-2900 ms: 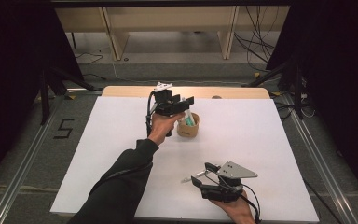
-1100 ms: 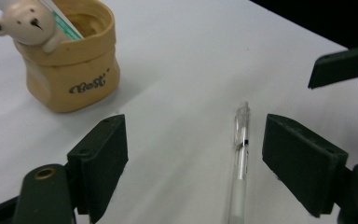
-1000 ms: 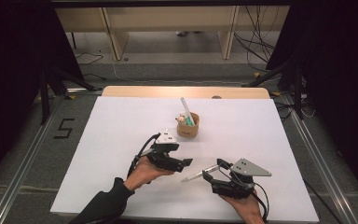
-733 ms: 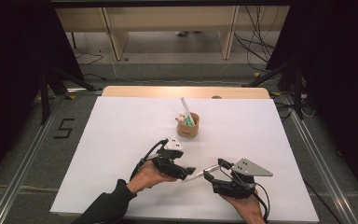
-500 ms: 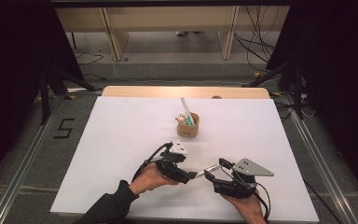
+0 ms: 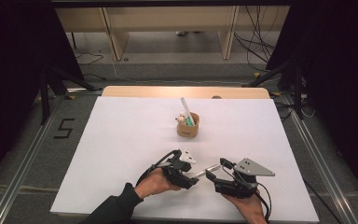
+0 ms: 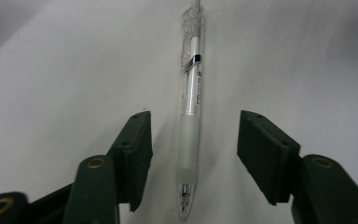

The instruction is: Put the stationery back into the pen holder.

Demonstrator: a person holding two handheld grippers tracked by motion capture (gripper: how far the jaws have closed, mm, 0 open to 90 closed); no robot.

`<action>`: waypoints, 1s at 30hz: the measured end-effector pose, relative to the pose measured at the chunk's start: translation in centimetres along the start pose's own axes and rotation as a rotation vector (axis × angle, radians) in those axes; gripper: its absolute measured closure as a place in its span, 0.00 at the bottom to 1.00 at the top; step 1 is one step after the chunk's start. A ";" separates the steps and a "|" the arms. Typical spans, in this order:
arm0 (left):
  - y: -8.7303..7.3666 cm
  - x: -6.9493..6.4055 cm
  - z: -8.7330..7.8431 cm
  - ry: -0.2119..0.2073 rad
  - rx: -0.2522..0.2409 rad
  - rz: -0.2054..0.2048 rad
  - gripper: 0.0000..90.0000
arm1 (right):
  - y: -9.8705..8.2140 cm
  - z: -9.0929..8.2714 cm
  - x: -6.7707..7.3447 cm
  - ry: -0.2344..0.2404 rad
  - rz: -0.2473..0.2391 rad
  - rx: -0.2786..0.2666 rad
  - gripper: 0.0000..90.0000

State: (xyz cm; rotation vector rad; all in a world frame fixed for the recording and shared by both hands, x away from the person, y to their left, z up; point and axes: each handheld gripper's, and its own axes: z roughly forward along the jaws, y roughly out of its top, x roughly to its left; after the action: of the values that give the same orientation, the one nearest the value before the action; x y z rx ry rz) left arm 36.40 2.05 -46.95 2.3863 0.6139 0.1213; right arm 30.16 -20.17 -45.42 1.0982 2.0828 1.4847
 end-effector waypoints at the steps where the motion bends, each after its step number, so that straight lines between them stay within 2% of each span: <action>1: 0.0 0.0 0.0 0.001 0.006 0.004 0.53 | 0.0 0.0 0.0 0.001 -0.001 0.000 0.33; 16: 0.2 0.1 0.5 -0.008 0.050 0.014 0.68 | 0.0 0.1 0.0 0.003 -0.004 0.002 0.33; 22: 0.1 0.1 0.8 0.006 0.075 0.029 0.72 | 0.0 0.1 0.0 0.003 -0.003 0.003 0.33; 30: 0.2 0.1 0.9 0.022 0.083 0.044 0.77 | 0.0 0.1 0.0 0.003 -0.004 0.003 0.33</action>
State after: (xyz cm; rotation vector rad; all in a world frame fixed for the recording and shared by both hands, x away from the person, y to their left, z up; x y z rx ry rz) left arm 36.76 1.41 -47.48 2.4828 0.5868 0.1438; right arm 30.16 -20.11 -45.47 1.0925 2.0885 1.4835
